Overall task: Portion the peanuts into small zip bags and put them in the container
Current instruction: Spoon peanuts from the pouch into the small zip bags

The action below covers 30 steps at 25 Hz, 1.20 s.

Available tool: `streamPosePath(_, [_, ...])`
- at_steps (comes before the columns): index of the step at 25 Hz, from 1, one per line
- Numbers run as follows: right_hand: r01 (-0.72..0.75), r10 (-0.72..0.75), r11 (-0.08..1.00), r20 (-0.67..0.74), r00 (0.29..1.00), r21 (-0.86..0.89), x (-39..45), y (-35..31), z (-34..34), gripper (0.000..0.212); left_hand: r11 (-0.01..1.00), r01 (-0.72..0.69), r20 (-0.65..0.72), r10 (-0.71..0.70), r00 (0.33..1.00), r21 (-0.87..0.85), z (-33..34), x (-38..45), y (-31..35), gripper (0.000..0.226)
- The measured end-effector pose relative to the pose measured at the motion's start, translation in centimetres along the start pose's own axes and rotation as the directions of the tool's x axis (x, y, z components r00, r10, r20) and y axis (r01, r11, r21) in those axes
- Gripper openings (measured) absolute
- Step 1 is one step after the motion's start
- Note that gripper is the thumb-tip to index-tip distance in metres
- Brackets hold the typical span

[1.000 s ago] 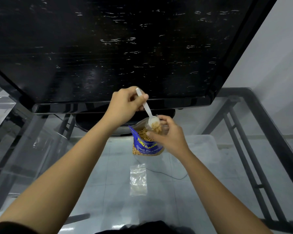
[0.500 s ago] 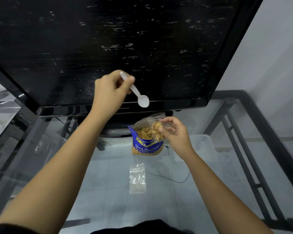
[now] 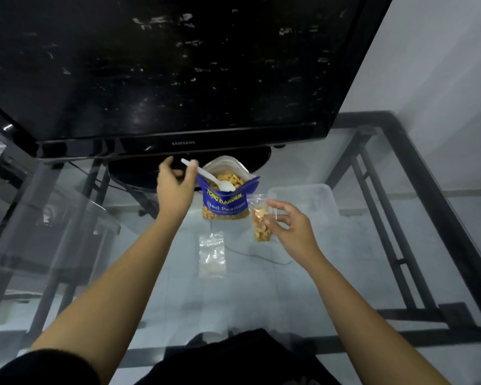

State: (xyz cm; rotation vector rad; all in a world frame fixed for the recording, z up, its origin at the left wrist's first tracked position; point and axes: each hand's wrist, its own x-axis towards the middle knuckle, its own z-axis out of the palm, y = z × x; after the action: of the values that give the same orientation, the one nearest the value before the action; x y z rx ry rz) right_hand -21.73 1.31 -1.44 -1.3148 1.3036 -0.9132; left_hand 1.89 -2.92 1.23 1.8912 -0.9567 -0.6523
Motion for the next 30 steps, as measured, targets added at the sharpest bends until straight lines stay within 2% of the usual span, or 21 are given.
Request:
streamPosePath(1, [-0.039, 0.039, 0.999, 0.006, 0.999, -0.02, -0.7, 1.4, -0.1, 0.036, 0.999, 0.024, -0.032, -0.025, 0.999, -0.027, 0.1, -1.0, -1.5, 0.047])
streamPosePath(2, [-0.082, 0.083, 0.996, 0.016, 0.996, -0.041, -1.3, 2.8, -0.3, 0.036, 1.0, 0.015, -0.01, -0.014, 1.0, 0.026, 0.2, -2.0, -3.3, 0.036])
streamPosePath(4, [-0.178, 0.182, 0.98, 0.038, 0.983, -0.091, -2.3, 5.3, -0.4, 0.036, 0.947, -0.143, 0.218, 0.081, 0.973, 0.288, 0.5, -3.8, -7.3, 0.021])
streamPosePath(6, [-0.247, 0.256, 0.956, 0.038, 0.966, -0.157, -2.7, 7.0, -0.6, 0.037, 0.829, -0.37, 0.46, 0.157, 0.874, 0.42, 0.9, -5.0, -10.5, 0.022])
streamPosePath(7, [-0.268, 0.279, 0.943, 0.033, 0.96, -0.197, -2.8, 7.6, -0.7, 0.037, 0.77, -0.446, 0.517, 0.178, 0.838, 0.457, 1.0, -5.4, -11.5, 0.024])
streamPosePath(9, [-0.266, 0.284, 0.918, 0.019, 0.959, -0.294, -2.8, 8.4, -1.0, 0.038, 0.692, -0.488, 0.522, 0.186, 0.832, 0.532, 1.2, -5.9, -12.5, 0.029])
streamPosePath(13, [-0.172, 0.212, 0.855, 0.028, 0.977, -0.489, -2.5, 9.0, -1.4, 0.038, 0.669, -0.411, 0.447, 0.129, 0.885, 0.619, 1.5, -6.2, -12.5, 0.039])
streamPosePath(19, [-0.153, 0.213, 0.804, 0.039, 0.976, -0.575, -2.6, 9.1, -1.4, 0.039, 0.59, -0.461, 0.467, 0.156, 0.871, 0.663, 1.4, -6.3, -11.5, 0.018])
streamPosePath(22, [-0.099, 0.135, 0.797, 0.016, 0.991, -0.596, -3.0, 7.8, -1.4, 0.036, 0.57, -0.506, 0.504, 0.178, 0.845, 0.647, 0.5, -6.4, -9.8, 0.013])
streamPosePath(24, [-0.042, 0.066, 0.843, 0.024, 0.998, -0.537, -3.6, 6.0, -0.8, 0.032, 0.614, -0.539, 0.548, 0.199, 0.813, 0.577, -0.9, -6.6, -7.6, 0.008])
streamPosePath(26, [-0.034, 0.064, 0.927, 0.068, 0.996, -0.373, -3.9, 3.7, 0.5, 0.031, 0.795, -0.477, 0.589, 0.192, 0.785, 0.376, -2.4, -6.9, -4.9, 0.004])
streamPosePath(28, [-0.094, 0.11, 0.992, 0.2, 0.974, -0.089, -3.9, 0.9, 2.1, 0.034, 0.958, -0.249, 0.569, 0.128, 0.812, 0.14, -3.7, -7.1, -2.1, 0.013])
streamPosePath(30, [-0.148, 0.108, 0.981, 0.278, 0.954, 0.127, -3.5, -1.7, 3.5, 0.032, 0.998, -0.039, 0.514, 0.062, 0.855, -0.057, -4.7, -6.8, 0.1, 0.014])
